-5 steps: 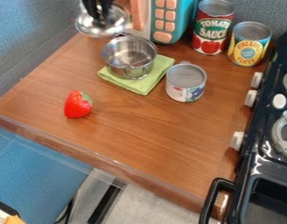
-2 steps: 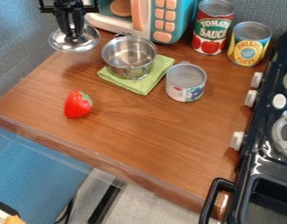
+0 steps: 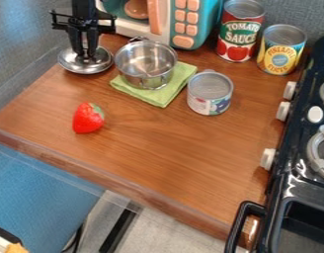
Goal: Take the lid of the silver pot and put on the left of the pot
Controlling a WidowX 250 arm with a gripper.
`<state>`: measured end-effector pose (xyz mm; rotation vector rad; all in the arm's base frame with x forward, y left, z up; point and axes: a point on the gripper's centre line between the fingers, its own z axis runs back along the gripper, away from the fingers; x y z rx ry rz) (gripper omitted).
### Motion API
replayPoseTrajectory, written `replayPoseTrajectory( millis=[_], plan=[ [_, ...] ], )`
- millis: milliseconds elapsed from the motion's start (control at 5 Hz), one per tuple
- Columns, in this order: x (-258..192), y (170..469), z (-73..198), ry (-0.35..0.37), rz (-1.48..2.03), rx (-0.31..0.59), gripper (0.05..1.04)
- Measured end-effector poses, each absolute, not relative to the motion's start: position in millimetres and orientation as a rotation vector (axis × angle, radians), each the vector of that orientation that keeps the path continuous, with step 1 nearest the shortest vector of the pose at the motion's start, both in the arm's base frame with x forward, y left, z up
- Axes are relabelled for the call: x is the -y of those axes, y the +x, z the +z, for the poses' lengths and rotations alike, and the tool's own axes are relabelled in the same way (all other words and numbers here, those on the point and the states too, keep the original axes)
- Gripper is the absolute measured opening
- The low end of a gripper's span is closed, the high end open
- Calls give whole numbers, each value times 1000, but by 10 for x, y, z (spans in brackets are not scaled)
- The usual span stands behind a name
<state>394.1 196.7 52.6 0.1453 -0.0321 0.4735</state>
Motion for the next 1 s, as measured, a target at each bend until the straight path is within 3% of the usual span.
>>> replayPoseTrajectory(
  millis=[200, 600, 800, 1000],
  plan=[
    [-2019, 3967, 492, 139, 469, 33, 347],
    [-1965, 3934, 522, 96, 428, 73, 931],
    [-1896, 3981, 798, 40, 397, 167, 1010],
    [-1887, 3974, 897, 35, 371, 181, 1006]
  ],
)
